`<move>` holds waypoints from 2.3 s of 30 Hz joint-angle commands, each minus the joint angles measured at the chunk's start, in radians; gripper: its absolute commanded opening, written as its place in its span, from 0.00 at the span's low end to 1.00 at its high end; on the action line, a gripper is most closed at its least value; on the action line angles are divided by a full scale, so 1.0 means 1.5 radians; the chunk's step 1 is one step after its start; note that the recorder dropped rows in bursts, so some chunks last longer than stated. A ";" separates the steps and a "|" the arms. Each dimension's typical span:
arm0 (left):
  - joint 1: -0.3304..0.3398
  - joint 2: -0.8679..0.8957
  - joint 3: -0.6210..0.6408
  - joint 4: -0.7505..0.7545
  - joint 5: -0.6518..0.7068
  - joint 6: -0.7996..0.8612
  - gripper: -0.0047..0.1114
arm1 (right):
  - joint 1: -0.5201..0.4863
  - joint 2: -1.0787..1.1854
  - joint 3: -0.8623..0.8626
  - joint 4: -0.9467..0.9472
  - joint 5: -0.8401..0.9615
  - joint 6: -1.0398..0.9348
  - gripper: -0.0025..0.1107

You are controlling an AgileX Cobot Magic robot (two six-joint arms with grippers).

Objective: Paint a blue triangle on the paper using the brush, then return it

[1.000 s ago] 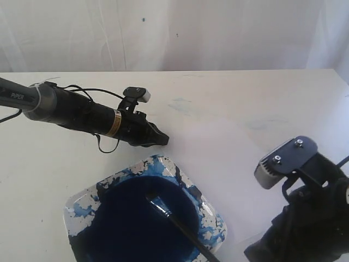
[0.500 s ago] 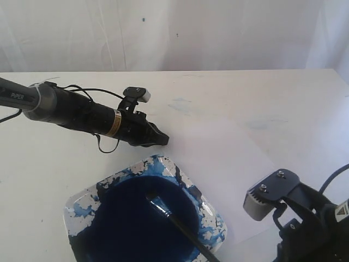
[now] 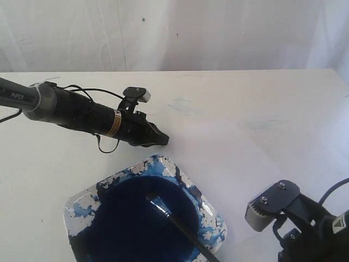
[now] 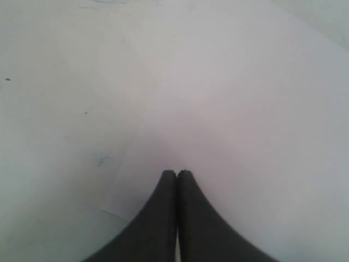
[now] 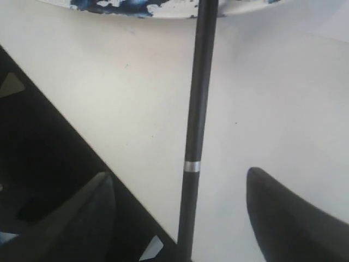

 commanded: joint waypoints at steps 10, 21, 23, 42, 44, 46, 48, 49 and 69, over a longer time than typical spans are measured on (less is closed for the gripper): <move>-0.004 -0.003 -0.003 0.004 0.005 -0.002 0.04 | 0.034 0.089 0.011 0.064 -0.022 -0.062 0.50; -0.004 -0.003 -0.003 0.004 0.005 -0.002 0.04 | 0.049 0.119 0.011 0.060 -0.053 -0.061 0.42; -0.004 -0.003 -0.003 0.004 0.005 -0.002 0.04 | 0.049 0.119 0.011 0.058 -0.054 -0.061 0.42; -0.004 -0.003 -0.003 0.004 0.005 -0.002 0.04 | 0.049 0.117 -0.056 -0.159 -0.052 0.177 0.42; -0.004 -0.003 -0.003 0.004 0.005 -0.002 0.04 | 0.049 0.107 -0.076 -0.177 -0.041 0.192 0.42; -0.004 -0.003 -0.003 0.004 0.005 -0.002 0.04 | 0.049 0.087 -0.090 -0.177 -0.040 0.192 0.42; -0.004 -0.003 -0.003 0.004 0.005 -0.002 0.04 | 0.049 0.059 -0.098 -0.177 -0.049 0.192 0.42; -0.004 -0.003 -0.003 0.004 0.005 -0.002 0.04 | 0.049 0.043 -0.099 -0.175 -0.052 0.192 0.42; -0.004 -0.003 -0.003 0.004 0.005 -0.002 0.04 | 0.046 -0.340 -0.040 -0.076 0.144 0.411 0.42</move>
